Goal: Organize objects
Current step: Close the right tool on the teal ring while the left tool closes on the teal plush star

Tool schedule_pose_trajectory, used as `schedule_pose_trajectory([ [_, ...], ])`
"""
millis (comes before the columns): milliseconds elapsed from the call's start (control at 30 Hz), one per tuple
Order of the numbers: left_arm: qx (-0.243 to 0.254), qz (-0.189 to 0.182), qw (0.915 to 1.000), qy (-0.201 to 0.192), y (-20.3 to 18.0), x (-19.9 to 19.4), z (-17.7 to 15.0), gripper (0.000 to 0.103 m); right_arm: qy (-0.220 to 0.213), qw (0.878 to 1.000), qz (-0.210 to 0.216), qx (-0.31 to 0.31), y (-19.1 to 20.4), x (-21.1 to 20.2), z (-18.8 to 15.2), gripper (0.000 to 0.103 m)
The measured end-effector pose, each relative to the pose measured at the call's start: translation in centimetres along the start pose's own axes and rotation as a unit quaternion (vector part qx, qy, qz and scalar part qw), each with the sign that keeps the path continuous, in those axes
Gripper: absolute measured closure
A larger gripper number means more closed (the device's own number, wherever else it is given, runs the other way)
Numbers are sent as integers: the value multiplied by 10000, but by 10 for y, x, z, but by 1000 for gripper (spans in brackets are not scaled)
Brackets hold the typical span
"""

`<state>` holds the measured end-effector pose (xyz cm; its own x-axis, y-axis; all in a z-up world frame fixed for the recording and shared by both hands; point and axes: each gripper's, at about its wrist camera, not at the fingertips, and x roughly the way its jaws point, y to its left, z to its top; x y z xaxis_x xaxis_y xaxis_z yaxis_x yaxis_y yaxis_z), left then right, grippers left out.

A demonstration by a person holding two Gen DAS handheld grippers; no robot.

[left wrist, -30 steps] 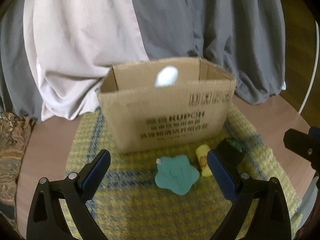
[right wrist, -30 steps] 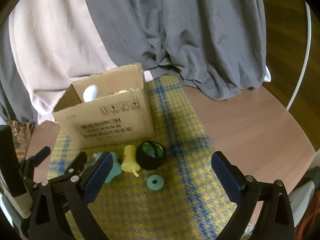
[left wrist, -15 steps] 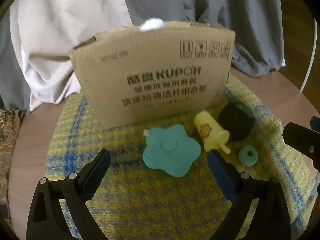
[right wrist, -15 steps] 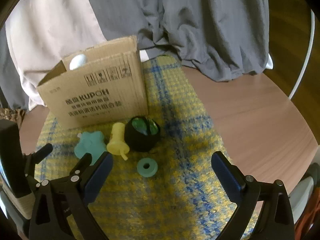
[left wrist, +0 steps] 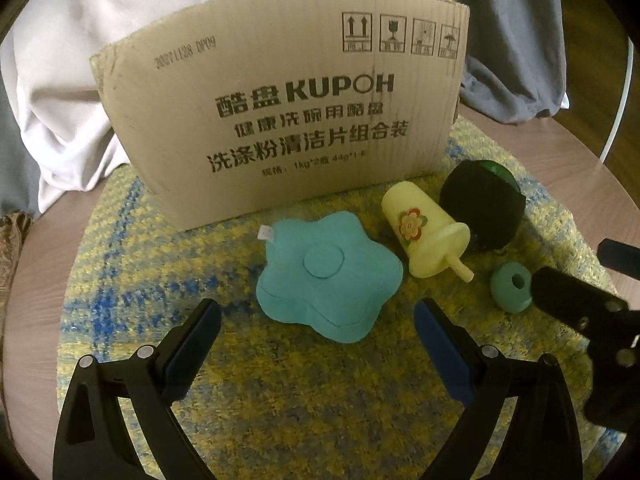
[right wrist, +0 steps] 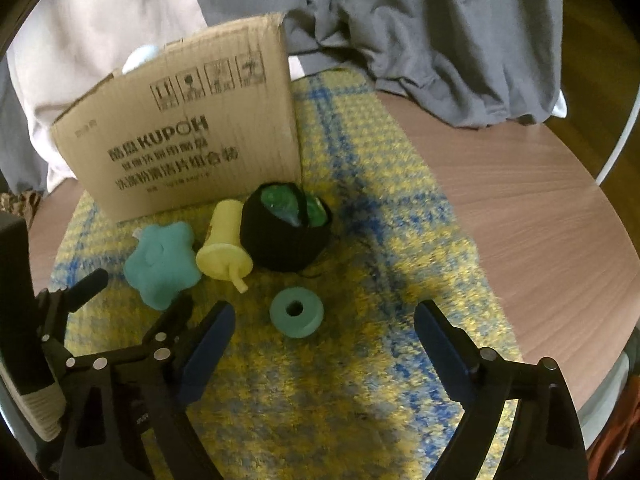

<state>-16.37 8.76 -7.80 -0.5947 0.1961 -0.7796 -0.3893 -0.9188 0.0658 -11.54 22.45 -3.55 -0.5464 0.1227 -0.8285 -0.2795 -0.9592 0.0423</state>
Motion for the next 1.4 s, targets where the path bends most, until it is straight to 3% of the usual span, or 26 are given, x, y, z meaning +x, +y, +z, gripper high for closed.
schedule_pose_trajectory([
  [233, 39, -85, 9999, 82, 1, 9, 0, 5, 312, 9995, 46, -13, 4, 20, 3, 19],
  [400, 12, -188, 9996, 200, 3, 18, 1, 15, 557, 9984, 56, 68, 5, 35, 7, 26],
  [533, 39, -218, 9996, 195, 4, 19, 2, 17, 617, 9980, 95, 125, 5, 40, 8, 31],
  [633, 154, -238, 9995, 136, 0, 17, 1, 23, 620, 9979, 159, 116, 8, 41, 7, 44],
  [700, 222, -243, 9994, 94, -2, 15, 0, 27, 624, 9979, 139, 112, 8, 42, 7, 59],
  [833, 164, -284, 9994, 76, 1, 13, -1, 33, 630, 9978, 155, 167, 5, 45, 6, 65],
  [867, 168, -281, 9994, 71, 1, 13, -1, 35, 618, 9978, 146, 180, 4, 44, 6, 71],
  [1400, 170, -113, 9998, -76, 5, -6, -6, 39, 320, 9988, 75, 357, -6, 22, 5, 71],
])
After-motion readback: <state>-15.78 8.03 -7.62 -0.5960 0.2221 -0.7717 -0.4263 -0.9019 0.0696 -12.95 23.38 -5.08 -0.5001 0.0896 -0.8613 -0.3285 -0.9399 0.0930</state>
